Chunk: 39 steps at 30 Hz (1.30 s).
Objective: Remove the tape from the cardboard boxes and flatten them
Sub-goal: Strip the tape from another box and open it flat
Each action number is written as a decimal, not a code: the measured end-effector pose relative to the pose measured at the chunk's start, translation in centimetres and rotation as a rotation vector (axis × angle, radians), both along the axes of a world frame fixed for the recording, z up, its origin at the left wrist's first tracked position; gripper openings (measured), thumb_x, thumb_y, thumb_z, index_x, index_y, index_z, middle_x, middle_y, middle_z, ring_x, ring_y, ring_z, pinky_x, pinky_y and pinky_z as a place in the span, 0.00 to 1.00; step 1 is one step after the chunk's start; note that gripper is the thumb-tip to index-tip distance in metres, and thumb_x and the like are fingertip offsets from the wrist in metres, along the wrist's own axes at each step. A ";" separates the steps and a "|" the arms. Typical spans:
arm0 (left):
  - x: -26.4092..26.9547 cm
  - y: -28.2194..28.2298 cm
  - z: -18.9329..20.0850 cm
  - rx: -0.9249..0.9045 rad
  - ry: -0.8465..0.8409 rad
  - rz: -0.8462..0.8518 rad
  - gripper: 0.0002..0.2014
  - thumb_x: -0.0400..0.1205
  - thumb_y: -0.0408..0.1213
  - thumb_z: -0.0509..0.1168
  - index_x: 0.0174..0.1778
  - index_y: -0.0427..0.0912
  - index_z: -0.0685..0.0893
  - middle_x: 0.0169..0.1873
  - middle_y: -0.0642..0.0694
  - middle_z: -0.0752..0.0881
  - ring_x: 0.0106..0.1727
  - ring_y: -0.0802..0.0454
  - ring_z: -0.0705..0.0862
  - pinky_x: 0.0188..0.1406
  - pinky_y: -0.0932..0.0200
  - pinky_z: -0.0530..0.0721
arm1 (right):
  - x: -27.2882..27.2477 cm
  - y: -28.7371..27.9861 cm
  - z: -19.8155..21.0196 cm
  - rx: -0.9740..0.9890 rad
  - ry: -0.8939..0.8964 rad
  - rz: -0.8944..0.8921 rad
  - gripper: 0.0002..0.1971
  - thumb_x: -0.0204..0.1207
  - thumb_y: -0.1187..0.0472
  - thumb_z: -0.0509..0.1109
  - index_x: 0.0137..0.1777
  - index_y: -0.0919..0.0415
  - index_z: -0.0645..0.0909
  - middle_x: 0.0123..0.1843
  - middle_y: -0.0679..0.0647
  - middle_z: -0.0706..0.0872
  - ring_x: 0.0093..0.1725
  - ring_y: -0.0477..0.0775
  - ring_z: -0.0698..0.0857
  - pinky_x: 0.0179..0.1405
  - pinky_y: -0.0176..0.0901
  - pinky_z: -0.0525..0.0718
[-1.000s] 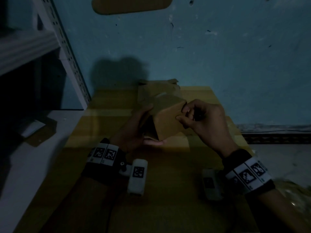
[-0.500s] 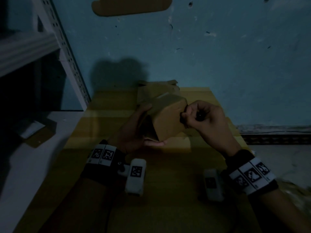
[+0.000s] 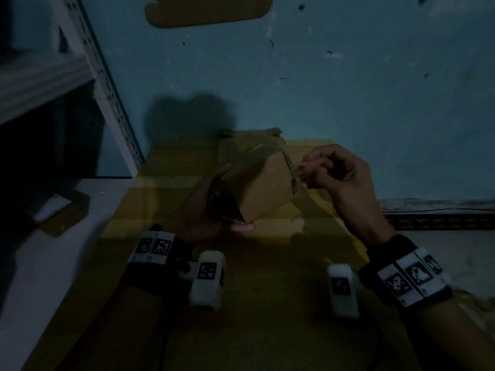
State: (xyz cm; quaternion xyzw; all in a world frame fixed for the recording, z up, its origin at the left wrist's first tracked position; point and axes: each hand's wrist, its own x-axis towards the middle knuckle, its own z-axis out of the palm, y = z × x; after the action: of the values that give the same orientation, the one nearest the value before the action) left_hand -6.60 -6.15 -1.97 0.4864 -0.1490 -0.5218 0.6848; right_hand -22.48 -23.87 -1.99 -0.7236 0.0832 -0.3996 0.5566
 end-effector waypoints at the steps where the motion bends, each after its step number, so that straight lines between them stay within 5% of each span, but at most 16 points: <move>1: 0.0 0.0 0.0 -0.003 0.002 0.009 0.29 0.86 0.56 0.53 0.34 0.47 0.95 0.36 0.39 0.92 0.46 0.37 0.84 0.54 0.41 0.82 | 0.0 0.0 0.1 0.017 0.002 0.011 0.06 0.82 0.75 0.69 0.56 0.71 0.83 0.45 0.62 0.92 0.46 0.60 0.91 0.47 0.49 0.91; 4: 0.0 0.1 0.1 -0.004 -0.015 0.006 0.30 0.87 0.56 0.52 0.32 0.49 0.95 0.35 0.40 0.92 0.47 0.37 0.84 0.50 0.42 0.84 | -0.1 -0.2 0.1 0.021 0.019 0.026 0.12 0.82 0.80 0.66 0.57 0.68 0.86 0.46 0.53 0.94 0.46 0.54 0.92 0.47 0.46 0.91; 8: 0.1 0.1 0.0 0.002 0.009 0.027 0.28 0.86 0.56 0.54 0.32 0.49 0.95 0.36 0.40 0.92 0.51 0.37 0.83 0.55 0.39 0.82 | -0.1 -0.2 -0.1 -0.037 0.016 0.023 0.09 0.81 0.79 0.68 0.53 0.73 0.89 0.49 0.70 0.92 0.50 0.69 0.91 0.53 0.55 0.92; 12: 0.0 0.2 0.2 -0.005 -0.006 0.014 0.28 0.86 0.56 0.54 0.34 0.49 0.95 0.37 0.39 0.92 0.47 0.36 0.84 0.41 0.43 0.89 | -0.4 -0.5 -0.2 -0.027 0.063 0.061 0.10 0.84 0.76 0.64 0.53 0.75 0.88 0.50 0.71 0.91 0.52 0.70 0.90 0.54 0.53 0.91; 15: -0.1 0.3 0.4 -0.005 0.017 0.005 0.27 0.86 0.57 0.55 0.36 0.47 0.95 0.39 0.35 0.90 0.45 0.33 0.84 0.29 0.46 0.90 | -0.6 -0.6 -0.2 -0.016 0.079 0.102 0.15 0.86 0.65 0.63 0.52 0.77 0.86 0.51 0.70 0.91 0.53 0.71 0.89 0.57 0.57 0.90; 17: -0.1 0.4 0.3 -0.010 -0.006 -0.014 0.29 0.86 0.57 0.53 0.37 0.46 0.95 0.38 0.35 0.90 0.44 0.35 0.83 0.30 0.49 0.89 | -0.6 -0.3 0.1 -0.071 0.107 0.095 0.17 0.83 0.56 0.69 0.51 0.72 0.87 0.50 0.65 0.91 0.52 0.67 0.90 0.57 0.58 0.90; 19: -0.1 0.3 0.3 -0.021 -0.020 -0.045 0.30 0.87 0.57 0.51 0.39 0.45 0.95 0.38 0.35 0.89 0.41 0.36 0.84 0.32 0.51 0.87 | -0.6 0.1 0.1 -0.196 0.207 0.035 0.19 0.70 0.49 0.84 0.50 0.62 0.86 0.49 0.55 0.91 0.51 0.58 0.91 0.56 0.53 0.91; 21: -0.1 0.3 0.2 -0.020 -0.006 -0.058 0.30 0.87 0.57 0.51 0.41 0.43 0.95 0.39 0.34 0.88 0.41 0.37 0.84 0.33 0.50 0.87 | -0.3 0.3 -0.2 -0.290 0.295 -0.039 0.25 0.58 0.51 0.90 0.49 0.58 0.82 0.48 0.51 0.89 0.50 0.52 0.89 0.53 0.45 0.91; 26: -0.1 0.3 0.0 -0.001 -0.100 -0.123 0.32 0.87 0.58 0.48 0.38 0.46 0.95 0.34 0.37 0.88 0.40 0.40 0.81 0.42 0.55 0.70 | 0.2 -0.2 -0.5 -0.212 0.134 -0.080 0.08 0.71 0.65 0.84 0.42 0.62 0.86 0.40 0.55 0.89 0.45 0.57 0.88 0.44 0.49 0.90; 28: 0.2 0.3 -0.1 -0.014 -0.082 -0.137 0.32 0.87 0.59 0.48 0.45 0.43 0.94 0.37 0.35 0.88 0.39 0.39 0.83 0.40 0.55 0.73 | 0.0 -0.5 -0.4 -0.181 0.103 -0.064 0.05 0.72 0.68 0.82 0.42 0.65 0.88 0.38 0.57 0.90 0.42 0.60 0.88 0.44 0.48 0.89; 30: 0.5 0.3 -0.4 -0.032 -0.028 -0.166 0.33 0.87 0.60 0.50 0.59 0.34 0.87 0.41 0.30 0.85 0.38 0.36 0.84 0.35 0.54 0.81 | 0.0 -0.4 -0.2 -0.162 0.087 -0.051 0.04 0.71 0.70 0.82 0.41 0.67 0.89 0.37 0.54 0.91 0.39 0.52 0.87 0.44 0.43 0.87; 32: 0.9 0.3 -0.8 -0.046 0.009 -0.187 0.34 0.86 0.61 0.50 0.62 0.31 0.84 0.42 0.29 0.84 0.39 0.36 0.85 0.31 0.53 0.84 | 0.0 -0.3 -0.1 -0.147 0.073 -0.041 0.03 0.71 0.70 0.81 0.41 0.66 0.89 0.36 0.53 0.91 0.38 0.47 0.87 0.44 0.40 0.87; 35: 1.0 0.4 -0.8 -0.035 -0.008 -0.223 0.34 0.85 0.60 0.49 0.54 0.34 0.90 0.42 0.29 0.86 0.40 0.36 0.87 0.32 0.53 0.87 | -0.1 -0.3 -0.2 -0.096 0.033 -0.032 0.03 0.72 0.70 0.80 0.42 0.65 0.88 0.38 0.59 0.92 0.40 0.57 0.88 0.48 0.51 0.89; 37: 1.3 0.4 -0.9 -0.009 0.019 -0.222 0.34 0.84 0.61 0.52 0.59 0.32 0.88 0.45 0.29 0.86 0.42 0.34 0.87 0.32 0.49 0.91 | 0.0 -0.4 -0.3 -0.064 0.018 -0.020 0.03 0.74 0.71 0.78 0.42 0.67 0.87 0.39 0.65 0.90 0.42 0.70 0.87 0.50 0.60 0.88; 39: 1.6 0.3 -1.3 0.015 0.049 -0.218 0.35 0.84 0.61 0.54 0.68 0.30 0.80 0.47 0.29 0.85 0.44 0.33 0.86 0.33 0.48 0.90 | 0.1 -0.3 -0.3 -0.064 0.016 0.003 0.04 0.76 0.73 0.76 0.42 0.67 0.85 0.38 0.62 0.89 0.41 0.69 0.86 0.49 0.61 0.86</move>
State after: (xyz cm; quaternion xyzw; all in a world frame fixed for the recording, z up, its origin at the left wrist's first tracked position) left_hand -5.01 -5.85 -3.24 0.4597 -0.1802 -0.6060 0.6236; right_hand -22.35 -24.20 -2.30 -0.7443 0.0739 -0.3953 0.5332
